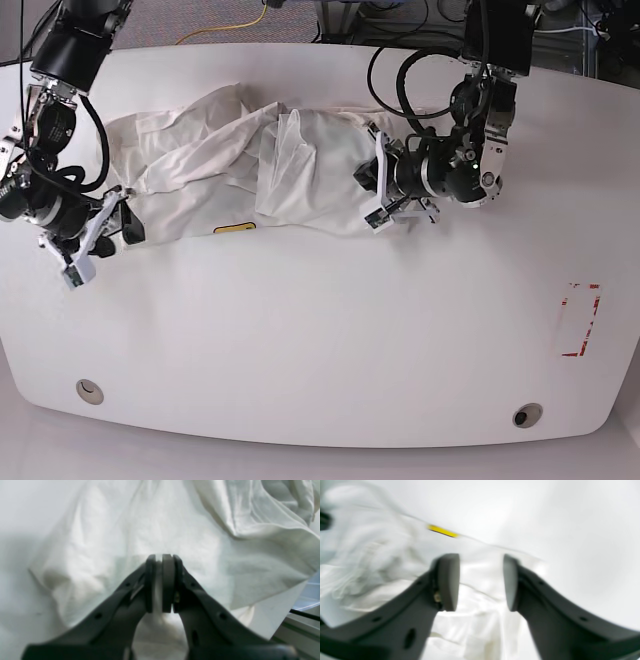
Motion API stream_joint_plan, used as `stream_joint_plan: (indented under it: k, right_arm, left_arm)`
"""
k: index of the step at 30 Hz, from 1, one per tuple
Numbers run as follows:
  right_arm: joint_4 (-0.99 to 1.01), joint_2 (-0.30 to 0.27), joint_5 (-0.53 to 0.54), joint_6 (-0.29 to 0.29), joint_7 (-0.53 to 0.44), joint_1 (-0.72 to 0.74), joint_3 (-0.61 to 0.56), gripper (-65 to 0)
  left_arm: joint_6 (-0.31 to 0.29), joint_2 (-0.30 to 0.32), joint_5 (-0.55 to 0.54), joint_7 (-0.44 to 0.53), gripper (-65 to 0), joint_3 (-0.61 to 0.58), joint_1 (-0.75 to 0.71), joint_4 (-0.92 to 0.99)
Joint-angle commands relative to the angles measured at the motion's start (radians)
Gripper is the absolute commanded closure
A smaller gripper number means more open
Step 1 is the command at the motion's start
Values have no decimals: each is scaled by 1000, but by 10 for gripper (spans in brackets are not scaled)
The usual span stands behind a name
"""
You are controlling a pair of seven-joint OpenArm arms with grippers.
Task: Layout the t-shirt on the table in an organized manner, then fold the t-shirt properly
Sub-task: 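Grasp the shirt edges with both grippers at opposite ends of the bundle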
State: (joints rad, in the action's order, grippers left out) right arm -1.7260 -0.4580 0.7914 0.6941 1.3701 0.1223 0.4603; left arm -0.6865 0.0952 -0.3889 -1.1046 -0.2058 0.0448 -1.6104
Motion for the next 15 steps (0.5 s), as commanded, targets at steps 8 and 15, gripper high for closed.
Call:
stream_joint_plan:
  k: [8,15]
  right_arm:
    - [160,15,-79,4,-14,47,190,-601]
    - [475,-18,-65,4,-14,109,233,-601]
  left_arm:
    - [-2,41,43,54,-7,4,-4,69]
    - [-2,67,40,54,-6,4,-6,71]
